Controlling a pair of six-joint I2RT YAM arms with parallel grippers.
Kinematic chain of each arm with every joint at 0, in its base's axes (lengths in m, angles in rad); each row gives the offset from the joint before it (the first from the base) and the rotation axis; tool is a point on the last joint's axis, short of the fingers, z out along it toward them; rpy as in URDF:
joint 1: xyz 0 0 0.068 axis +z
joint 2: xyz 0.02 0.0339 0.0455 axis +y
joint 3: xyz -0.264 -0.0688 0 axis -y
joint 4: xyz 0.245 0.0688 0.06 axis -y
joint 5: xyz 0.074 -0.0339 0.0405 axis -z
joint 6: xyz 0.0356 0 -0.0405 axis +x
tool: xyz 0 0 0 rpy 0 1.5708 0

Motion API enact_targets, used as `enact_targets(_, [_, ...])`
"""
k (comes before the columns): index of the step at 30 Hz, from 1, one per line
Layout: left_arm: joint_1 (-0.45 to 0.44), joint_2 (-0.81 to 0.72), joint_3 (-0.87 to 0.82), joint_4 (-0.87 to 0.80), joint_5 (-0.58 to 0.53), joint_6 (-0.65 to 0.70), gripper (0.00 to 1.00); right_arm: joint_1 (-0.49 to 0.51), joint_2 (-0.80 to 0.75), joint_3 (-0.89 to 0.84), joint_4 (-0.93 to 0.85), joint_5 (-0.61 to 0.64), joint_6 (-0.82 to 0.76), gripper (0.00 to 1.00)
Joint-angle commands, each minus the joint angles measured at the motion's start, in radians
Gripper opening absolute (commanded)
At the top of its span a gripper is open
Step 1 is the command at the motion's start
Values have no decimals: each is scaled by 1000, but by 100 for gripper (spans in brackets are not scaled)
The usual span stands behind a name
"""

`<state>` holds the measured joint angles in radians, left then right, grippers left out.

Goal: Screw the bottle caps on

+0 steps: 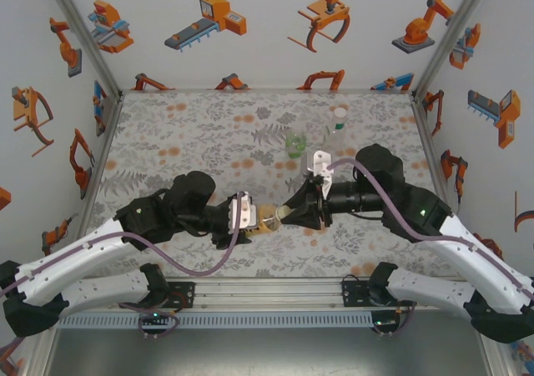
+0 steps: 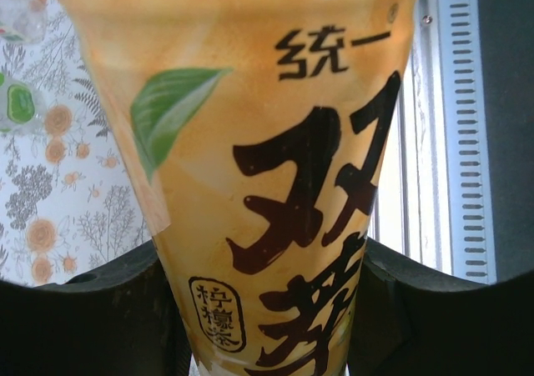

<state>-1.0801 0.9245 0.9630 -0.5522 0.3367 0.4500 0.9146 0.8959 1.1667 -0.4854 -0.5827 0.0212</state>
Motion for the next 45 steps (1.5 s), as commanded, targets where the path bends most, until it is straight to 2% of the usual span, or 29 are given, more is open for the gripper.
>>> enact_targets(1, [-5,11,20,51,-7,12,0,10,-21,-63,132,220,504,0])
enact_targets(3, [-5,17,23,52,-14,13,0,9,-13,-55,91,335,710,0])
enact_targets(5, [-6,22,23,54,-26,12,0,10,16,-14,-3,396,915,0])
enact_targets(12, [-5,37,32,54,-36,27,0,9,43,34,-213,438,1402,0])
enact_targets(15, [-5,44,38,55,-34,29,0,9,41,18,-171,428,1469,0])
enact_targets(18, [-6,48,41,55,-27,28,0,9,66,61,-197,424,1420,0])
enact_targets(23, [-5,47,45,58,-8,24,0,9,69,138,-232,471,1166,37])
enact_targets(26, [-6,41,46,57,-2,23,0,9,60,182,-233,486,998,49])
enact_targets(30, [-6,22,43,84,9,6,0,9,26,189,-172,474,780,51])
enact_targets(34, [-6,-9,29,173,32,-53,0,9,-53,118,87,419,633,51])
enact_targets(38, [-5,-58,-15,357,78,-155,0,9,-111,42,412,264,452,52])
enact_targets(42, [-5,-82,-43,549,141,-254,0,9,-83,71,531,79,328,58])
enact_targets(45, [-6,-71,-17,597,207,-291,0,9,-33,120,583,-59,313,58])
